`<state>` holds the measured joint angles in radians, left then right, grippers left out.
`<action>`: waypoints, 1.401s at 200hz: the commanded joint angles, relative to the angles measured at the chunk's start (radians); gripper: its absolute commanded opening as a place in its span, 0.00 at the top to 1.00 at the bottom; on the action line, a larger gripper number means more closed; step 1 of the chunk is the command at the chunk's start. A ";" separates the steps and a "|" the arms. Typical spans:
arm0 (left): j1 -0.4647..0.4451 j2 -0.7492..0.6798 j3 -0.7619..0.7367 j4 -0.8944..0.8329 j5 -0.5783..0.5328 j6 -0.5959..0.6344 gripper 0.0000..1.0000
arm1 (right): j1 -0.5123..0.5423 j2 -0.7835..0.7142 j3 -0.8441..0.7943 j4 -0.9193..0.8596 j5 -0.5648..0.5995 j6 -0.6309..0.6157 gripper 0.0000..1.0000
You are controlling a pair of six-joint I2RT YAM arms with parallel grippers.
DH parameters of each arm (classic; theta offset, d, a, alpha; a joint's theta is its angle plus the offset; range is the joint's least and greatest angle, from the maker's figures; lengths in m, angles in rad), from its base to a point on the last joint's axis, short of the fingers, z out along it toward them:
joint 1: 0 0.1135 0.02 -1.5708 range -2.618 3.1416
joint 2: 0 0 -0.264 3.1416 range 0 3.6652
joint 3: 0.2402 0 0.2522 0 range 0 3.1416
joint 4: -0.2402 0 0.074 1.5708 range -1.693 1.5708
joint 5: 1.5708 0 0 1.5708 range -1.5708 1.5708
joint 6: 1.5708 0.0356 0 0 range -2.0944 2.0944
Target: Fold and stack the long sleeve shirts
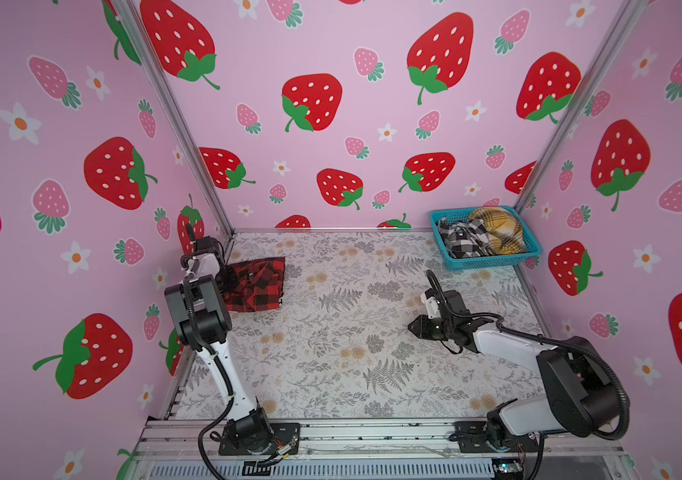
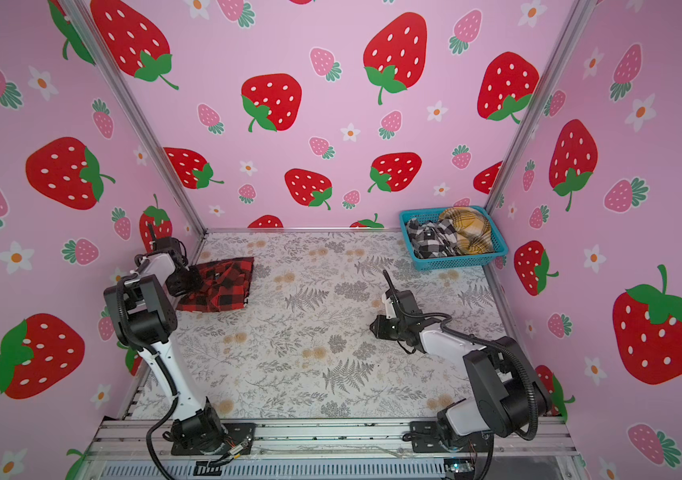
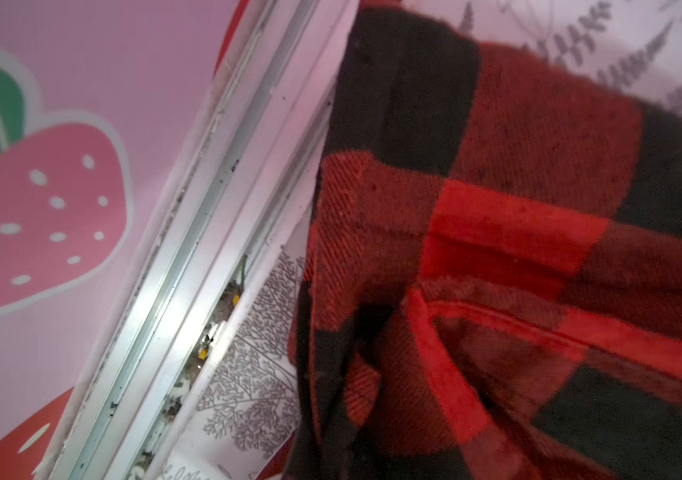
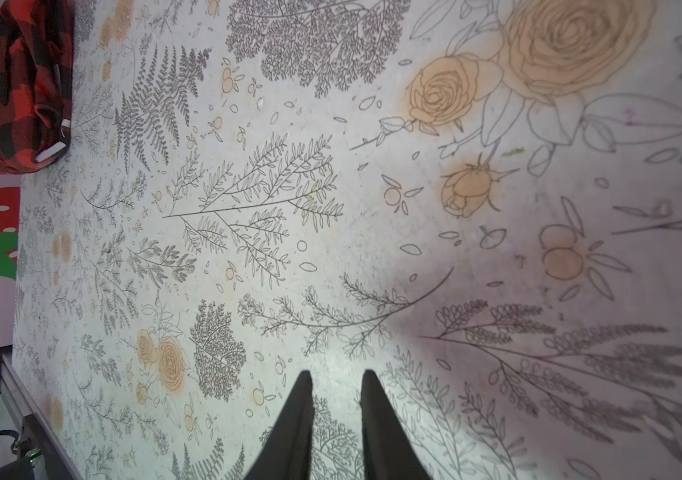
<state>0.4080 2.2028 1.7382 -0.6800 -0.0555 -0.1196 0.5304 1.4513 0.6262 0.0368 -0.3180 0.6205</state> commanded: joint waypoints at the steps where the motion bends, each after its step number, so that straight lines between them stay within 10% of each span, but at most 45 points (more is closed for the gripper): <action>1: -0.001 0.047 0.086 -0.021 -0.035 0.012 0.92 | 0.006 0.028 0.057 -0.006 0.028 -0.031 0.76; 33: -0.013 0.056 0.134 -0.016 -0.008 -0.028 0.32 | 0.006 0.018 0.106 -0.026 0.119 -0.041 0.60; 56: -0.027 -0.017 0.112 0.022 -0.011 -0.103 0.24 | -0.001 -0.013 0.128 -0.029 0.266 -0.054 0.33; 96: -0.060 -0.217 0.072 -0.070 -0.168 -0.238 0.00 | -0.055 -0.058 0.121 0.028 0.440 -0.050 0.27; 120: -0.080 -0.409 -0.074 -0.042 -0.205 -0.245 0.01 | -0.056 -0.125 0.055 0.138 0.585 -0.049 0.25; 130: -0.085 -0.497 -0.153 -0.029 -0.180 -0.259 0.01 | -0.055 -0.139 0.019 0.199 0.644 -0.049 0.00; 155: -0.137 -0.758 -0.435 0.106 -0.129 -0.278 0.01 | -0.065 -0.091 0.007 0.271 0.711 -0.126 0.01; 198: -0.235 -1.125 -1.157 0.784 -0.036 -0.257 0.01 | -0.150 -0.093 -0.063 0.333 1.106 -0.084 0.01; 280: -0.260 -0.848 -1.222 1.014 -0.173 -0.141 0.01 | -0.266 -0.093 -0.272 0.662 1.254 -0.273 0.01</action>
<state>0.1680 1.2896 0.4526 0.1692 -0.2035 -0.3069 0.3016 1.3052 0.4374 0.4942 0.8906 0.4240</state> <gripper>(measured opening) 0.990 0.993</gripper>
